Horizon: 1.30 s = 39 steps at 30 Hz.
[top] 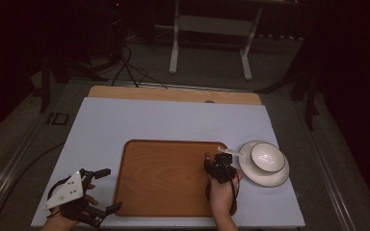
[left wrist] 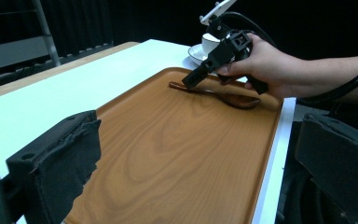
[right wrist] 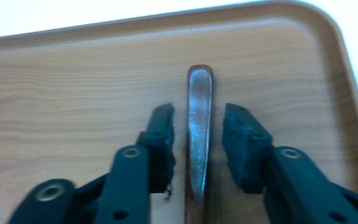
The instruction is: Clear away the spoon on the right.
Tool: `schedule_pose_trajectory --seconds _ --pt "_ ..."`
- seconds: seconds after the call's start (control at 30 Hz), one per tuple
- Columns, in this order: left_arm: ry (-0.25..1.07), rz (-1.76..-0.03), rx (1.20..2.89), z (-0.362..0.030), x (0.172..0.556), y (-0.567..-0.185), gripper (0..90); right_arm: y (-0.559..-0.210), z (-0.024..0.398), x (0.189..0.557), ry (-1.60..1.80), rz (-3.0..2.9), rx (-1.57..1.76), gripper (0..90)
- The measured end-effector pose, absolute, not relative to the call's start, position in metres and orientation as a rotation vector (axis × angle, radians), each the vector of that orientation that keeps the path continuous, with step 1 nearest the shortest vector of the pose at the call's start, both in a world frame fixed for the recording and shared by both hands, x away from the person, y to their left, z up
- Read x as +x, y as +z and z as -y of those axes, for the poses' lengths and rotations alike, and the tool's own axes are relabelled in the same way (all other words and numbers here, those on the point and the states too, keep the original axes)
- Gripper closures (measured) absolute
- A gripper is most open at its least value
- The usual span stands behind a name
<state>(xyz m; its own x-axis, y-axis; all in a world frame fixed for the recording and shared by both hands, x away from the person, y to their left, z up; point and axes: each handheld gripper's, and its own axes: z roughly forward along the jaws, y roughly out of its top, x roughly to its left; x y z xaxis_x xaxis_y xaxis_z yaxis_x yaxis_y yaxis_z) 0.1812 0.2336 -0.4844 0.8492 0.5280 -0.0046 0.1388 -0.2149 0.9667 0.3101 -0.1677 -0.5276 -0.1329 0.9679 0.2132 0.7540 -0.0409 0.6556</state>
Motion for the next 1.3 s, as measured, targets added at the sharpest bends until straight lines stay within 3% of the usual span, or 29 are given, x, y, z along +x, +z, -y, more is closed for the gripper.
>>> schedule_pose_trajectory --seconds 0.57,1.3 --pt "0.385 -0.507 1.78 -0.232 0.181 -0.484 1.1 -0.495 0.167 0.306 1.106 -2.08 1.619 22.1" --pt "0.38 -0.518 1.785 -0.231 0.182 -0.486 1.1 -0.459 0.18 0.289 1.218 -2.182 1.395 18.9"
